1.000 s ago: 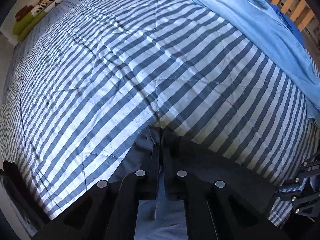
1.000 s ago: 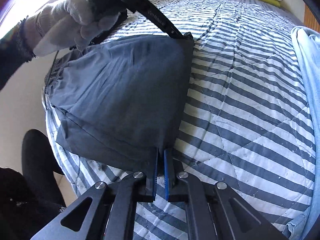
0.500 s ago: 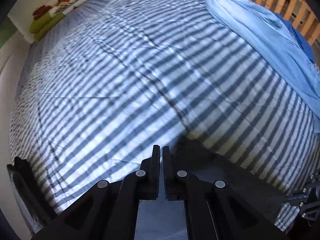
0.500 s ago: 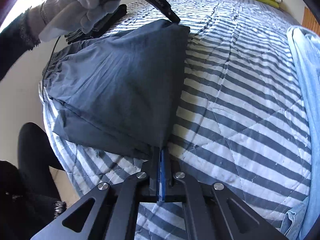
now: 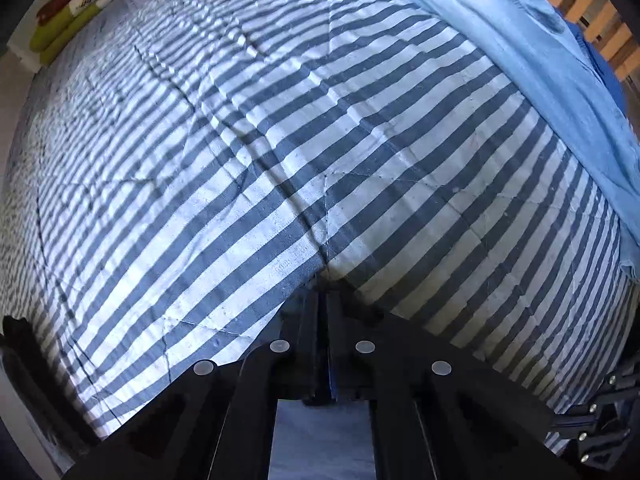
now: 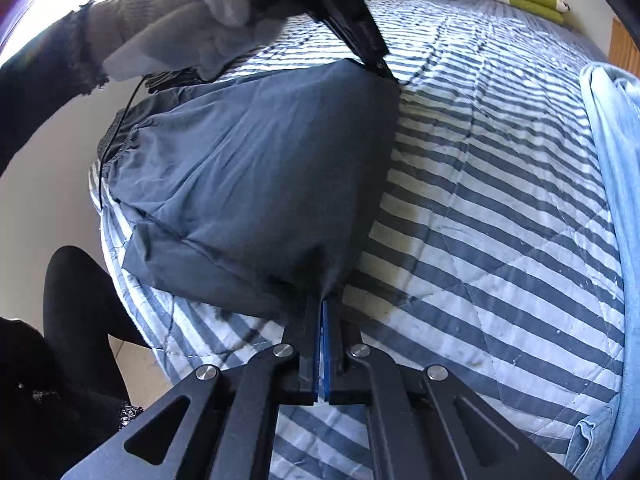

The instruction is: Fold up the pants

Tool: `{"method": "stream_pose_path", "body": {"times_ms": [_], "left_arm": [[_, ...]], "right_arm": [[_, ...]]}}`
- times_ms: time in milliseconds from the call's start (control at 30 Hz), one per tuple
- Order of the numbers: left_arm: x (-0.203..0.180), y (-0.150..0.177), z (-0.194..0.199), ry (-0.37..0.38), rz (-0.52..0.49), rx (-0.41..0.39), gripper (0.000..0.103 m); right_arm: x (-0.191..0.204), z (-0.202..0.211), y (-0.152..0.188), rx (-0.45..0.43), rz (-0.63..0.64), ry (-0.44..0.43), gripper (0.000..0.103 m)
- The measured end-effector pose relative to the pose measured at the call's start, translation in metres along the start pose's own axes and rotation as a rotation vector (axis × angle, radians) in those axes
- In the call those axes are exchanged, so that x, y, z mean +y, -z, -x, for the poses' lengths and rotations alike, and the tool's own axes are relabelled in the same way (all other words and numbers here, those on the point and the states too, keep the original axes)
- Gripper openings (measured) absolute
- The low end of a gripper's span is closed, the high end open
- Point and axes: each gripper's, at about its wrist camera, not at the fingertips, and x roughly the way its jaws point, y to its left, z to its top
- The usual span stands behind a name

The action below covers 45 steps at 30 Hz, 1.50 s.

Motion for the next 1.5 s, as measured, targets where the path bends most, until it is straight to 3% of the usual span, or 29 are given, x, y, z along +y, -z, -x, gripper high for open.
{"method": "stream_pose_path", "body": {"times_ms": [200, 367, 500, 567, 633, 700, 767, 833, 967, 1033, 1133, 1233, 1333, 1400, 1500], "left_arm": [[0.03, 0.042, 0.059, 0.021, 0.132, -0.134, 0.003], [0.076, 0.096, 0.091, 0.098, 0.314, -0.198, 0.003], [0.073, 0.109, 0.103, 0.092, 0.312, -0.215, 0.003], [0.074, 0.105, 0.107, 0.156, 0.331, -0.234, 0.003], [0.068, 0.102, 0.1, 0.076, 0.274, -0.182, 0.004], [0.06, 0.107, 0.068, -0.05, 0.207, -0.034, 0.006], [0.065, 0.125, 0.049, -0.055, 0.23, 0.04, 0.006], [0.074, 0.137, 0.045, -0.075, 0.273, 0.055, 0.006], [0.087, 0.138, 0.069, -0.091, 0.326, -0.024, 0.046], [0.081, 0.128, 0.081, -0.065, 0.304, -0.085, 0.049], [0.062, 0.109, 0.085, -0.05, 0.222, -0.116, 0.049], [0.054, 0.094, 0.073, -0.032, 0.18, -0.087, 0.049], [0.062, 0.09, 0.058, -0.008, 0.203, -0.044, 0.044], [0.065, 0.092, 0.054, 0.041, 0.223, -0.037, 0.002], [0.055, 0.098, 0.06, 0.048, 0.181, -0.046, 0.001]], "right_arm": [[0.015, 0.002, 0.0, 0.003, 0.028, -0.059, 0.001], [0.039, -0.001, -0.001, -0.003, 0.092, -0.062, 0.001], [0.048, 0.004, -0.001, -0.015, 0.12, -0.054, 0.001], [0.048, 0.008, 0.0, -0.014, 0.122, -0.056, 0.001], [0.045, 0.008, 0.002, -0.009, 0.113, -0.028, 0.001], [0.039, 0.004, 0.003, 0.007, 0.088, -0.037, 0.001], [0.038, -0.001, 0.002, 0.017, 0.071, -0.058, 0.001], [0.044, -0.009, 0.003, 0.031, 0.082, -0.08, 0.001], [0.059, -0.026, 0.006, 0.072, 0.127, -0.083, 0.001], [0.06, -0.028, 0.005, 0.077, 0.131, -0.086, 0.001], [0.061, -0.029, 0.004, 0.081, 0.129, -0.082, 0.001], [0.062, -0.029, 0.006, 0.083, 0.13, -0.075, 0.001], [0.062, -0.026, 0.004, 0.083, 0.132, -0.076, 0.001], [0.062, -0.024, 0.004, 0.081, 0.133, -0.073, 0.001], [0.062, -0.025, 0.003, 0.083, 0.127, -0.069, 0.001]]}}
